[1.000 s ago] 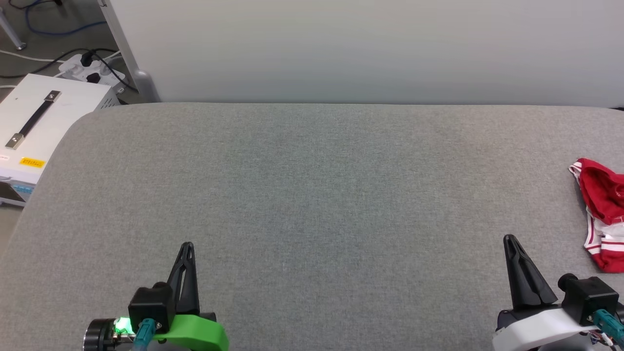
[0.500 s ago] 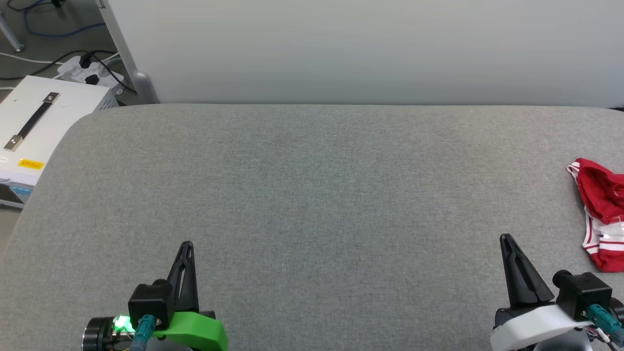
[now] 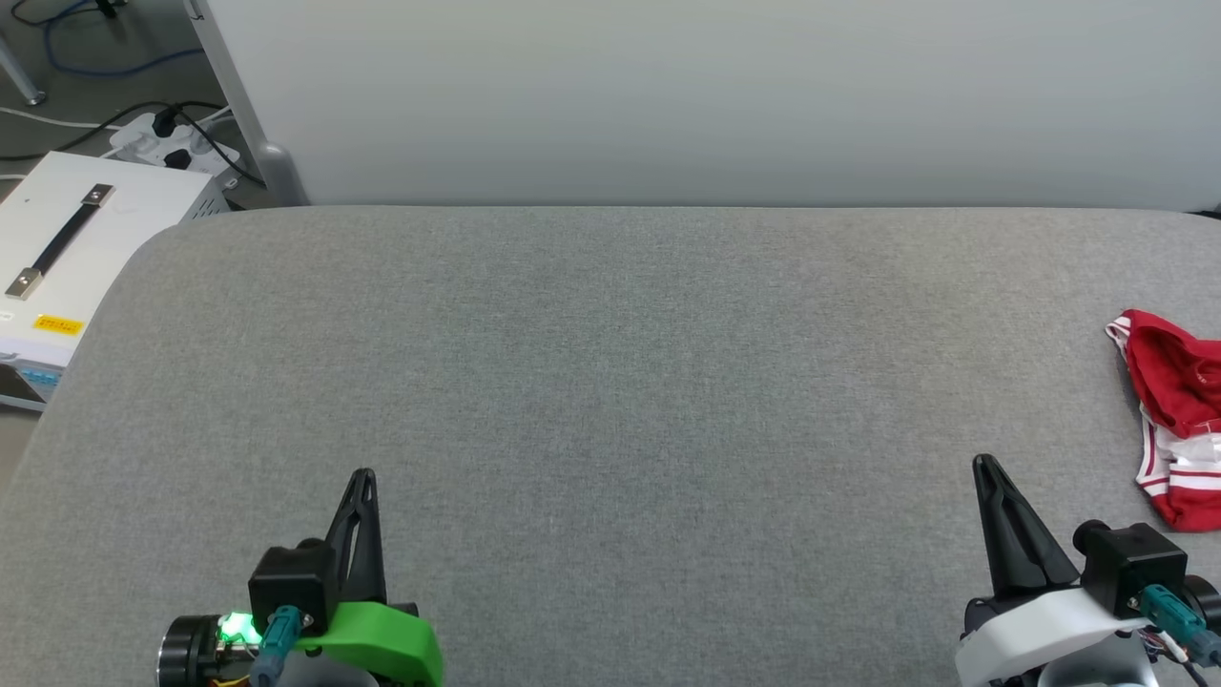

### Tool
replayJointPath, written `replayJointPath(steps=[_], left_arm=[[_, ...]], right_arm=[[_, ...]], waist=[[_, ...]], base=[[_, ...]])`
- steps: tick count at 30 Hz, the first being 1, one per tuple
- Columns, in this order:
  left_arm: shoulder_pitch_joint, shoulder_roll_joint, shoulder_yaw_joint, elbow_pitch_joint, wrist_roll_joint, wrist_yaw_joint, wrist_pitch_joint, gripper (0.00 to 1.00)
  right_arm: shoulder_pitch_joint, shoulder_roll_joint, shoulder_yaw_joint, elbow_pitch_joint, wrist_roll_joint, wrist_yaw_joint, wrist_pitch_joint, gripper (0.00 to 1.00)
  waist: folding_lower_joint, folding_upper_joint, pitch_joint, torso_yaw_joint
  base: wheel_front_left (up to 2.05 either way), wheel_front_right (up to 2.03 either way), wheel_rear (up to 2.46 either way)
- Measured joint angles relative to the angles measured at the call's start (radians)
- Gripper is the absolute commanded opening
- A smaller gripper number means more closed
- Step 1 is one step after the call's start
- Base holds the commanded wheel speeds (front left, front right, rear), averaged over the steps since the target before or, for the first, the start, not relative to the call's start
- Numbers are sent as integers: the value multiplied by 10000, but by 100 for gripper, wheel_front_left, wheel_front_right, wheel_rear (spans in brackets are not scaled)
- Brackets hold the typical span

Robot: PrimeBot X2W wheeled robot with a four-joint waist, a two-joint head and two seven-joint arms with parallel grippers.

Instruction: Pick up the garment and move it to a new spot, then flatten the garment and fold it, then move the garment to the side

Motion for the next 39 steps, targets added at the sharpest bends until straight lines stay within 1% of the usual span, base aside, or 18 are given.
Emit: replayJointPath(steps=[39], left_arm=[[-274,-63,194,-128,219,-94,759,0]], right_arm=[[-304,144,-38,-15,-631,0,798,0]], waist=[[0,0,-79,-101]], base=[[0,0,0]])
